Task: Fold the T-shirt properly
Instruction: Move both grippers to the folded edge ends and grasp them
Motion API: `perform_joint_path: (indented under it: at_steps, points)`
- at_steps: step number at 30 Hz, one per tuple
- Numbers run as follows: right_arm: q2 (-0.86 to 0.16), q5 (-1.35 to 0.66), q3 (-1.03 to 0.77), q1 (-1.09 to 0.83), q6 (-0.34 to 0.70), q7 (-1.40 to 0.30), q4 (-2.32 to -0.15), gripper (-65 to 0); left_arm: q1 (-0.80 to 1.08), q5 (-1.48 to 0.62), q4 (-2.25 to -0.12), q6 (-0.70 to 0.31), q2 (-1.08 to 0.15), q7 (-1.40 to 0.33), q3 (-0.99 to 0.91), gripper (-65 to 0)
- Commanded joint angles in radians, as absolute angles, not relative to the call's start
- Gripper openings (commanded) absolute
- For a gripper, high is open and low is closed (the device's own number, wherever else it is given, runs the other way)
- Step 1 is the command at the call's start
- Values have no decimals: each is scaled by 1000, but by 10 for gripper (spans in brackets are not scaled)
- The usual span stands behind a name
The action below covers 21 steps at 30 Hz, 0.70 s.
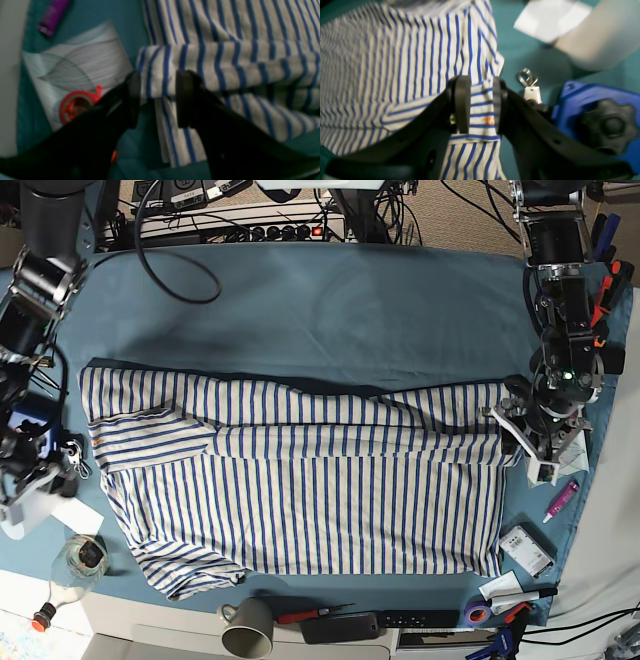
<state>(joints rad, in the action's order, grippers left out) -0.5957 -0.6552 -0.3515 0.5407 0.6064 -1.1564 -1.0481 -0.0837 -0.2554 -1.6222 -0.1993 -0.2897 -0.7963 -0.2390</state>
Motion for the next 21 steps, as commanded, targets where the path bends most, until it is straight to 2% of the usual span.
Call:
perform_joint_path:
  at_steps: [1,6,10,21]
  points:
    - [-617,-670,-355,574,609,-1155,-1066,-489,-105,-269,-1643,-200,-302,-800,-244,-409]
    - [-618,-691,-355,576,609,-1216,-1066,-489,-91,-276,-1643,-200,-299,-905,-244,-408]
    - [-618,-691,-355,577,609,-1230,-1066,-489,-56,-276,-1643,-200,-299,-918,-244,-350]
    - [-619,-688,-355,577,578,-1319,-1066,-489,-12,-323,-1641,-200,-292,-950,-244,-347]
